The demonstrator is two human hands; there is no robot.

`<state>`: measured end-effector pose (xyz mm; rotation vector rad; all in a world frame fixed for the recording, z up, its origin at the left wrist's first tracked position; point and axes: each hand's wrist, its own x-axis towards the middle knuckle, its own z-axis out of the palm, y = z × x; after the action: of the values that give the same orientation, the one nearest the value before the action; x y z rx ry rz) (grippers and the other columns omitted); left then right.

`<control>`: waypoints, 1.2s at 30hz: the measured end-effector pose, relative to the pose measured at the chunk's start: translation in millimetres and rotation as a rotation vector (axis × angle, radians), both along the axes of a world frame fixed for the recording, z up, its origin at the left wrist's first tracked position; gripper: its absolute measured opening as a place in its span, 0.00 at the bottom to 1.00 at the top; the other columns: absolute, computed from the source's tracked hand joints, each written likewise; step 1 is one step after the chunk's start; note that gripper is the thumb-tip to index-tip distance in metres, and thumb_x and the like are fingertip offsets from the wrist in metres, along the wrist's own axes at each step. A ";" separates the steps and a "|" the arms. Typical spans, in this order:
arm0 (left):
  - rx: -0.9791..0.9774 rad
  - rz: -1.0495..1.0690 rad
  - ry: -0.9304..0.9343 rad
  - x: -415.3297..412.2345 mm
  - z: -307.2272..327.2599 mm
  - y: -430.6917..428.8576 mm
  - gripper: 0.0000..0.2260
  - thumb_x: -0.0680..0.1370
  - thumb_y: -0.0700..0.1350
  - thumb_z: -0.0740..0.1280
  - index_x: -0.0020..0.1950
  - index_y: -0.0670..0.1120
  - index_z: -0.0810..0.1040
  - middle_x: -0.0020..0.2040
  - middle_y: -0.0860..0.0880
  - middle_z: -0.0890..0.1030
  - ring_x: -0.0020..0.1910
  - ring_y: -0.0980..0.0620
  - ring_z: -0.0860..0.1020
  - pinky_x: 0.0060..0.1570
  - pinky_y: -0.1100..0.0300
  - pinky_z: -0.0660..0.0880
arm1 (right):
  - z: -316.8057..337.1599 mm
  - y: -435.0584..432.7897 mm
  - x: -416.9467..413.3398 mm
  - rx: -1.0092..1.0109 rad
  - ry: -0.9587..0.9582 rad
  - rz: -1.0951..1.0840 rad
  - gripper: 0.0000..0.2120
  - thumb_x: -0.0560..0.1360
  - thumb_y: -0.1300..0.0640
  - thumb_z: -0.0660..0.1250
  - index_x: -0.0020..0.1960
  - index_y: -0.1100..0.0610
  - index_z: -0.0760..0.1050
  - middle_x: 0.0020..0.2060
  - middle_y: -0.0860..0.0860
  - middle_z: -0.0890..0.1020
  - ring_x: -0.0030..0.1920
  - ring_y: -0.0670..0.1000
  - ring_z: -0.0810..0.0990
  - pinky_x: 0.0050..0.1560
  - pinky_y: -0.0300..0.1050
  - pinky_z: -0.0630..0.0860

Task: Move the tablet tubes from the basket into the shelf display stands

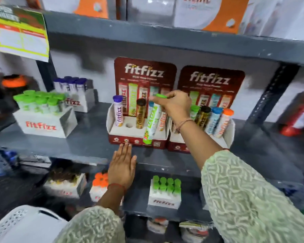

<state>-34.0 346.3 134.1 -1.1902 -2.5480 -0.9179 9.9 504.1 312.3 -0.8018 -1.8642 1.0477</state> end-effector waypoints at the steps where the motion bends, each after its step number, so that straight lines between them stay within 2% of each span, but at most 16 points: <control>1: -0.006 -0.001 0.001 -1.9 -2.8 -1.1 0.38 0.78 0.60 0.34 0.65 0.34 0.68 0.65 0.34 0.71 0.66 0.35 0.67 0.65 0.41 0.63 | -1.2 0.0 -1.3 -0.009 -0.019 0.000 0.25 0.53 0.42 0.79 0.31 0.62 0.74 0.30 0.59 0.80 0.32 0.53 0.77 0.36 0.55 0.78; 4: -0.042 0.034 -0.047 -15.2 -9.3 -7.6 0.37 0.76 0.61 0.36 0.67 0.35 0.66 0.68 0.35 0.69 0.69 0.37 0.63 0.69 0.43 0.57 | -0.5 -2.4 -10.5 -0.068 -0.052 0.074 0.21 0.55 0.47 0.80 0.28 0.55 0.69 0.29 0.52 0.77 0.32 0.51 0.77 0.37 0.56 0.79; 6: -0.067 0.090 -0.078 -31.1 -12.6 -15.3 0.35 0.74 0.59 0.38 0.68 0.36 0.64 0.70 0.36 0.66 0.71 0.39 0.59 0.71 0.45 0.53 | 5.5 -4.8 -21.9 -0.109 -0.089 0.163 0.15 0.57 0.53 0.80 0.28 0.53 0.72 0.28 0.49 0.78 0.29 0.48 0.77 0.35 0.49 0.79; 9: -0.143 0.099 -0.095 -56.6 -14.1 -27.9 0.48 0.68 0.68 0.28 0.70 0.37 0.62 0.72 0.38 0.63 0.73 0.41 0.56 0.72 0.48 0.49 | 24.0 -11.0 -42.3 -0.132 -0.190 0.307 0.10 0.62 0.63 0.76 0.33 0.55 0.75 0.28 0.50 0.77 0.20 0.41 0.74 0.24 0.36 0.75; 10: -0.172 0.086 -0.094 -62.9 -15.0 -30.9 0.50 0.66 0.69 0.25 0.70 0.38 0.61 0.73 0.39 0.62 0.73 0.42 0.55 0.72 0.49 0.48 | 30.2 -13.1 -50.2 -0.113 -0.236 0.330 0.10 0.62 0.65 0.74 0.33 0.54 0.75 0.28 0.50 0.76 0.21 0.42 0.74 0.23 0.35 0.75; 12: -0.219 0.072 -0.087 -68.3 -16.3 -31.7 0.45 0.68 0.66 0.28 0.71 0.40 0.59 0.74 0.41 0.60 0.74 0.44 0.53 0.72 0.51 0.46 | 40.8 -16.0 -65.1 -0.047 -0.330 0.352 0.11 0.63 0.67 0.72 0.32 0.53 0.74 0.28 0.50 0.76 0.27 0.45 0.75 0.25 0.37 0.76; 14: -0.242 0.071 -0.099 -70.3 -17.6 -31.4 0.33 0.76 0.59 0.33 0.72 0.41 0.56 0.75 0.43 0.57 0.74 0.46 0.50 0.72 0.53 0.44 | 47.4 -19.3 -78.6 0.070 -0.418 0.352 0.06 0.64 0.65 0.72 0.36 0.56 0.79 0.31 0.51 0.78 0.31 0.47 0.76 0.32 0.39 0.78; 15: -0.250 0.072 -0.101 -70.6 -18.6 -31.4 0.28 0.79 0.56 0.36 0.73 0.42 0.55 0.75 0.43 0.56 0.74 0.47 0.50 0.72 0.54 0.43 | 49.4 -20.9 -83.8 0.165 -0.483 0.342 0.07 0.64 0.64 0.73 0.41 0.58 0.82 0.35 0.52 0.81 0.34 0.49 0.78 0.38 0.40 0.77; 16: -0.251 0.069 -0.101 -70.8 -19.9 -31.7 0.24 0.81 0.54 0.42 0.73 0.42 0.55 0.75 0.43 0.56 0.75 0.47 0.50 0.72 0.55 0.43 | 49.9 -21.1 -88.8 0.257 -0.553 0.328 0.12 0.64 0.62 0.73 0.47 0.58 0.83 0.40 0.53 0.82 0.41 0.50 0.80 0.43 0.39 0.75; 18: -0.226 0.058 -0.101 -71.0 -20.7 -32.8 0.21 0.82 0.49 0.50 0.73 0.42 0.55 0.75 0.43 0.56 0.75 0.48 0.50 0.72 0.55 0.43 | 48.0 -20.9 -96.1 0.349 -0.645 0.320 0.18 0.64 0.61 0.74 0.53 0.58 0.81 0.52 0.54 0.84 0.53 0.52 0.80 0.49 0.37 0.72; 20: -0.216 0.060 -0.084 -71.4 -21.1 -34.1 0.21 0.82 0.49 0.50 0.73 0.42 0.54 0.76 0.44 0.55 0.75 0.48 0.50 0.72 0.55 0.42 | 42.5 -18.9 -102.5 0.376 -0.703 0.318 0.20 0.64 0.61 0.75 0.56 0.58 0.80 0.57 0.54 0.82 0.57 0.52 0.79 0.53 0.38 0.72; 24: -0.224 0.062 -0.033 -72.4 -25.5 -34.8 0.21 0.82 0.50 0.49 0.73 0.43 0.52 0.76 0.45 0.55 0.75 0.49 0.48 0.72 0.57 0.41 | 33.0 -13.3 -108.6 0.409 -0.725 0.300 0.20 0.65 0.60 0.75 0.57 0.59 0.79 0.59 0.54 0.81 0.57 0.54 0.79 0.60 0.46 0.75; 27: -0.218 0.069 -0.021 -72.8 -26.7 -34.6 0.22 0.82 0.50 0.49 0.73 0.43 0.53 0.76 0.45 0.55 0.75 0.48 0.48 0.71 0.57 0.41 | 35.1 -8.3 -109.4 0.451 -0.775 0.271 0.19 0.64 0.57 0.75 0.54 0.58 0.81 0.56 0.55 0.83 0.54 0.55 0.80 0.58 0.49 0.77; 31: -0.210 0.062 -0.024 -72.3 -27.5 -34.7 0.22 0.82 0.50 0.50 0.73 0.43 0.53 0.76 0.44 0.56 0.75 0.48 0.49 0.72 0.56 0.41 | 35.0 -8.9 -109.5 0.462 -0.803 0.257 0.18 0.62 0.57 0.76 0.51 0.59 0.82 0.53 0.55 0.84 0.52 0.54 0.81 0.54 0.46 0.78; 34: -0.217 0.050 -0.029 -73.8 -27.6 -35.1 0.22 0.82 0.50 0.49 0.73 0.43 0.52 0.76 0.45 0.56 0.75 0.48 0.49 0.71 0.57 0.41 | 22.0 -10.3 -113.2 0.514 -0.854 0.247 0.22 0.62 0.53 0.77 0.53 0.60 0.80 0.53 0.55 0.83 0.53 0.55 0.81 0.55 0.50 0.79; 36: -0.220 0.043 -0.042 -74.6 -27.5 -36.0 0.22 0.82 0.51 0.49 0.73 0.43 0.52 0.76 0.45 0.55 0.75 0.49 0.49 0.71 0.57 0.41 | 20.8 -13.7 -113.3 0.480 -0.871 0.242 0.24 0.63 0.50 0.76 0.55 0.60 0.79 0.55 0.55 0.83 0.55 0.55 0.80 0.58 0.51 0.77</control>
<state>-108.6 310.3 106.7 -1.1779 -2.7546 -0.6738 -103.4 490.4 333.0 -0.8113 -2.8543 0.3238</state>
